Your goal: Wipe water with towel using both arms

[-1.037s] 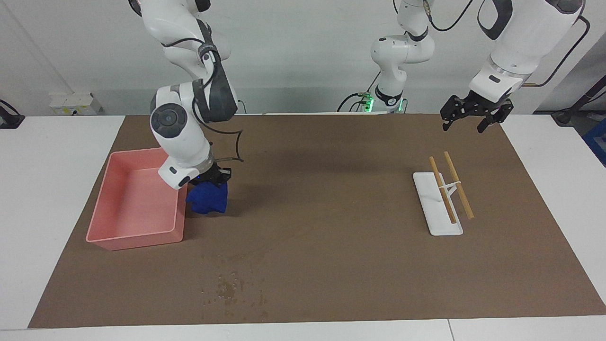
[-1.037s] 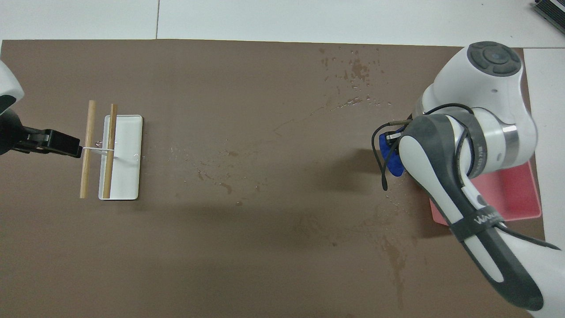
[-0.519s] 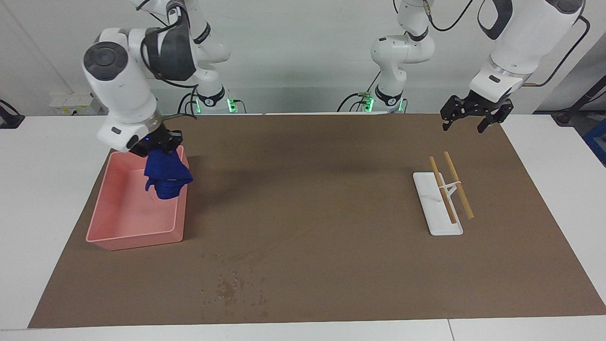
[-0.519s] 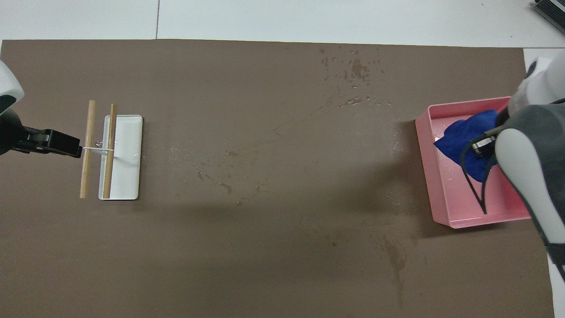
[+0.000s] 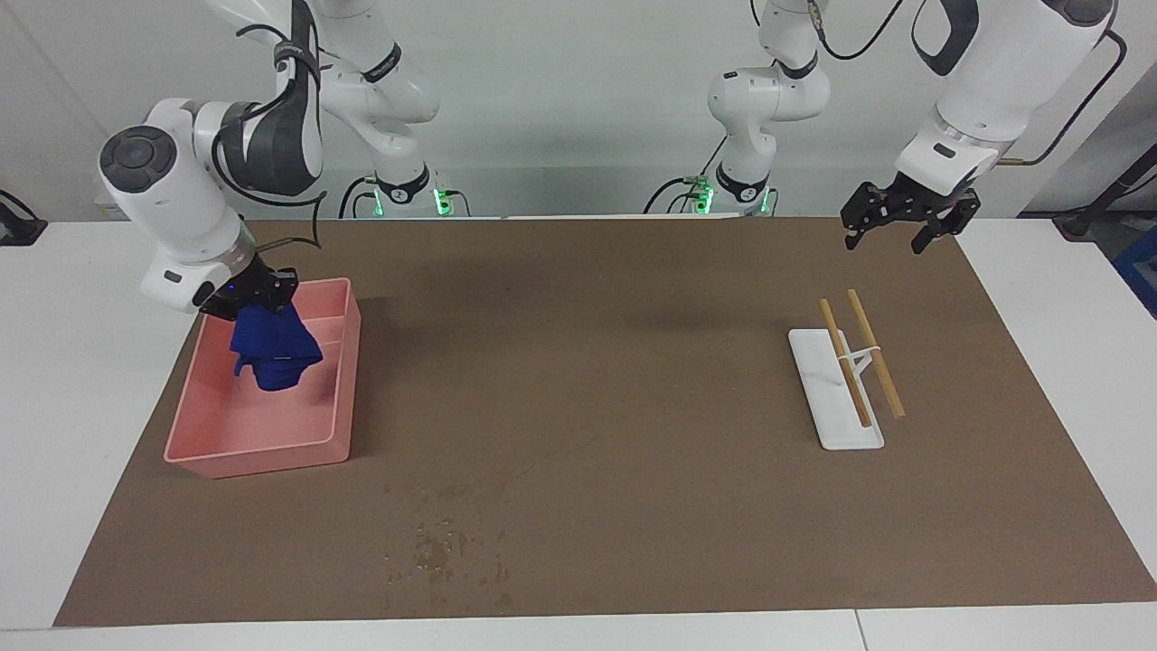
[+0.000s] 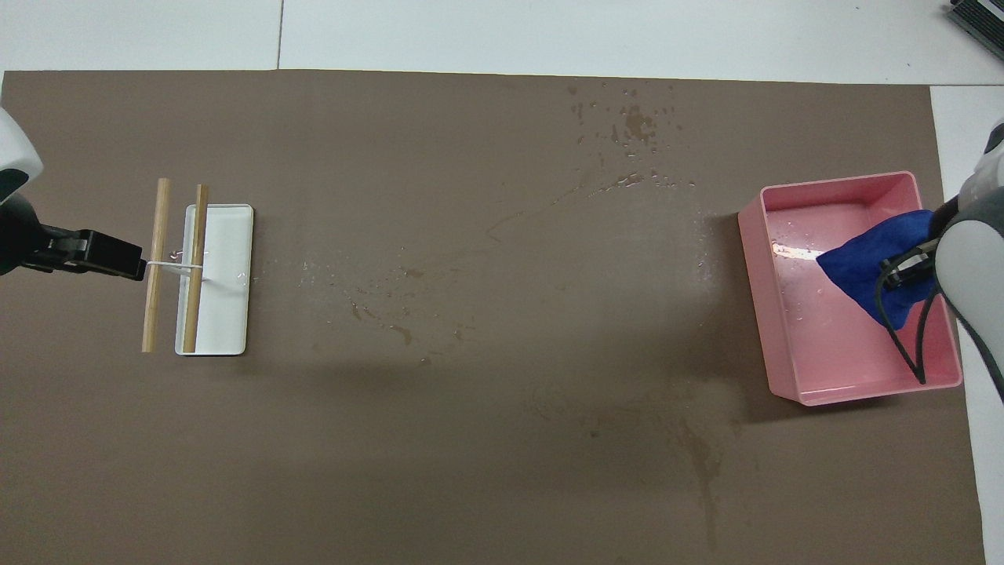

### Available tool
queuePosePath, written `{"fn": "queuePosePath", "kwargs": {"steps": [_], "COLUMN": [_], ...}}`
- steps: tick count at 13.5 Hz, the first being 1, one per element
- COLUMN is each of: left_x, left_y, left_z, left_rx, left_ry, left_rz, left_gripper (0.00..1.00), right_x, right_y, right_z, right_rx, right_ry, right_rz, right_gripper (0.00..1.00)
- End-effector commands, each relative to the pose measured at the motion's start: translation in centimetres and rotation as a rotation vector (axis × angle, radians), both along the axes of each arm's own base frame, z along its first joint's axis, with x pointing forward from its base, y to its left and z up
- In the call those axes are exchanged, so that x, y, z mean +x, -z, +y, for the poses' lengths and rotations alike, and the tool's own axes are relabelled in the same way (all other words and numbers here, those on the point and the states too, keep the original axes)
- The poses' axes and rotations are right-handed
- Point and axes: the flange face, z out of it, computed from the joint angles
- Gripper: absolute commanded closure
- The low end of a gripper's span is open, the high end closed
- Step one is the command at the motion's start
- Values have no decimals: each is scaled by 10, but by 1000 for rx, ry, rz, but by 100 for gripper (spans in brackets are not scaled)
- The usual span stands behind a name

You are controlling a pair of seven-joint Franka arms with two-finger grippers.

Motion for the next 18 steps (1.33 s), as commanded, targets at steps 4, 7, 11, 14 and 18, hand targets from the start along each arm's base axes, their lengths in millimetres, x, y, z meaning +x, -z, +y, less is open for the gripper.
{"fn": "queuePosePath", "kwargs": {"steps": [4, 7, 11, 14, 18], "left_x": [-7, -7, -7, -7, -7], "left_y": [0, -1, 0, 0, 0], "left_z": [0, 0, 0, 0, 0], "left_rx": [2, 2, 2, 2, 2], "left_ry": [-10, -10, -10, -10, -10], "left_rz": [-16, -17, -16, -16, -16], "left_gripper": [0, 0, 0, 0, 0], "right_x": [-19, -18, -15, -28, -36], "right_y": [0, -6, -83, -150, -178], "right_z": [-22, -19, 8, 48, 133], "right_rx": [-1, 13, 81, 76, 51], "right_ry": [-59, -46, 57, 155, 339], "right_rz": [-6, -13, -68, -97, -130], "right_gripper": [5, 0, 0, 0, 0]}}
